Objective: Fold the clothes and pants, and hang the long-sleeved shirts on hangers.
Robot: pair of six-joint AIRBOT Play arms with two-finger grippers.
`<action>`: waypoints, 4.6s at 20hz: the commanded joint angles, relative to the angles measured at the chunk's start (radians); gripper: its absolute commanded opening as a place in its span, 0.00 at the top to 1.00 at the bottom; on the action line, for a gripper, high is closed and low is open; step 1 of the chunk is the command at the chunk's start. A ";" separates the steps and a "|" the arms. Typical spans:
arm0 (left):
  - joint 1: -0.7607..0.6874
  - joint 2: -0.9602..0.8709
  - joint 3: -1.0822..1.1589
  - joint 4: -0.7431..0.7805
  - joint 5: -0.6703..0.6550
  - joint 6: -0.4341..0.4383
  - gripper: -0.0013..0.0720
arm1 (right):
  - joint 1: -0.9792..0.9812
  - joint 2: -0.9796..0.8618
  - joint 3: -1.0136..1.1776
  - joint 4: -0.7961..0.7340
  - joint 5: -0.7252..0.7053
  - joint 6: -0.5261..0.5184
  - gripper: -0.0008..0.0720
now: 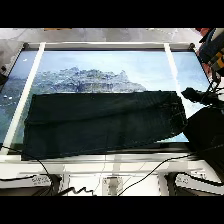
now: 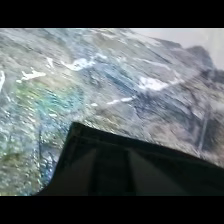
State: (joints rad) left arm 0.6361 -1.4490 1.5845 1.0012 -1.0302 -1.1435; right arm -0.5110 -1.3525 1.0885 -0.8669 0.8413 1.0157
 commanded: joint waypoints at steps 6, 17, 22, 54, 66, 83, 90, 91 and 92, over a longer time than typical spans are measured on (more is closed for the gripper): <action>0.001 0.158 -0.001 0.026 -0.245 0.097 0.93 | -0.293 0.048 -0.050 -0.276 0.774 -0.014 0.82; -0.001 0.094 -0.002 -0.331 -0.214 0.021 0.06 | -0.117 0.042 -0.111 -0.288 0.378 0.051 0.29; 0.019 0.091 -0.002 -0.249 -0.270 0.020 0.33 | -0.024 -0.003 -0.110 -0.498 0.353 0.199 0.45; 0.461 0.053 -0.761 0.390 -0.275 0.105 0.34 | -0.022 -0.008 -0.110 -0.347 0.272 0.199 0.92; 0.463 0.023 -0.708 0.002 -0.526 0.360 0.93 | -0.023 0.128 -0.063 -0.337 0.364 0.203 0.92; 0.496 0.023 -0.184 -0.507 -0.694 0.215 0.93 | -0.023 0.492 -0.076 -0.620 0.959 0.240 0.92; 0.514 0.023 -0.161 -0.081 -0.727 0.127 0.93 | -0.022 0.504 -0.077 -0.362 1.003 0.126 0.93; 0.520 0.023 -0.161 -0.064 -0.711 0.105 0.93 | -0.022 0.504 -0.077 -0.311 1.003 0.107 0.93; 0.520 0.023 -0.161 -0.069 -0.705 0.103 0.93 | -0.022 0.504 -0.077 -0.282 1.003 0.096 0.93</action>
State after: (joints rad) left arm 1.1511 -1.4261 1.4162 0.7929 -1.7454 -0.9936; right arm -0.5339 -0.8501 1.0119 -1.2995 1.8332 1.1728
